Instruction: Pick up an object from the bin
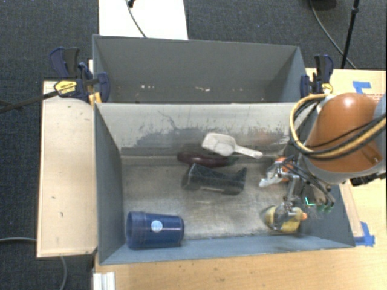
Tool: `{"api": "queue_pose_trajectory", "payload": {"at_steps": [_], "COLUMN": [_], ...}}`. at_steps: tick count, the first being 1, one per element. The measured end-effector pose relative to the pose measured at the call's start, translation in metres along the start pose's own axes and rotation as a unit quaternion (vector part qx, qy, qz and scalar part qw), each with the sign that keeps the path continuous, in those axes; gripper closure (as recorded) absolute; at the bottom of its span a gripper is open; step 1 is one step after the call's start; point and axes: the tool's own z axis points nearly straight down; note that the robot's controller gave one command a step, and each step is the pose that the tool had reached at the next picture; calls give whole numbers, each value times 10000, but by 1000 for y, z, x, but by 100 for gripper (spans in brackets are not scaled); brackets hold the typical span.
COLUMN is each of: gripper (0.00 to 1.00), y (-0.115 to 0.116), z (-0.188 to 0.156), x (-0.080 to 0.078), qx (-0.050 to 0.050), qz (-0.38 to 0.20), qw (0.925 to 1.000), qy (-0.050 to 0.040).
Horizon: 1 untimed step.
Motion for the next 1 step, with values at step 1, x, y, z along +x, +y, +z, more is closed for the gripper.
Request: {"api": "queue_pose_trajectory", "payload": {"at_steps": [1], "gripper": [0], "y": [0], "z": [-4], "x": [-2], "qx": [4], "qz": [-11], "qw": [10000], "qy": [-42]}}
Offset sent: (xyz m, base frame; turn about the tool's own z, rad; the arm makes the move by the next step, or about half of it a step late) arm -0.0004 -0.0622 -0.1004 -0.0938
